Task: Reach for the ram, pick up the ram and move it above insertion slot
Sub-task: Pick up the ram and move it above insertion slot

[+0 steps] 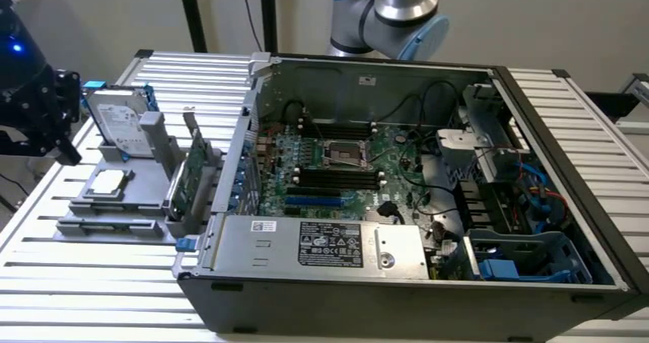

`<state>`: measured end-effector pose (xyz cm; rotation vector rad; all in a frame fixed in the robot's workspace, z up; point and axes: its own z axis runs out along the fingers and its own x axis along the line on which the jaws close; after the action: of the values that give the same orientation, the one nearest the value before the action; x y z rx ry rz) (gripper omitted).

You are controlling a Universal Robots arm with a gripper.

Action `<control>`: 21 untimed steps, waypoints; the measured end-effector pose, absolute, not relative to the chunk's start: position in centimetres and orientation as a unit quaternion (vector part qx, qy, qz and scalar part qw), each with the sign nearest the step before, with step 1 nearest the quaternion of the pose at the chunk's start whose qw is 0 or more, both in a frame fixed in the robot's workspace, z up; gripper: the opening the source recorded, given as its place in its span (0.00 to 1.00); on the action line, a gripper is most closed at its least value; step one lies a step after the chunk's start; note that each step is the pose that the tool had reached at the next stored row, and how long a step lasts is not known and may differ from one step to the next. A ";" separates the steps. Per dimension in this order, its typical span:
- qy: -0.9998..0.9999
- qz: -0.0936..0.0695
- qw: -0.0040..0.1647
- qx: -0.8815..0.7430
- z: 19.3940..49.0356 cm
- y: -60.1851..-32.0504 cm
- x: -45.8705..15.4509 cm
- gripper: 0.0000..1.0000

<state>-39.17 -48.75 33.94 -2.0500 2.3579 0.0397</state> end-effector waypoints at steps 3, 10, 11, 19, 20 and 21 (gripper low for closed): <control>0.738 0.012 0.011 -0.675 33.9 -48.8 -39.2 0.11; 0.697 0.010 0.015 -0.717 33.8 -48.8 -39.2 0.11; 0.697 0.010 0.015 -0.717 33.8 -48.7 -39.2 0.11; 0.697 0.011 0.015 -0.717 33.7 -48.8 -39.2 0.36; 0.696 0.011 0.015 -0.717 33.5 -48.8 -39.2 0.36; 0.696 0.011 0.015 -0.717 33.3 -48.8 -39.2 0.42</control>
<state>-39.18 -48.76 33.32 -2.2318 2.1670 0.0330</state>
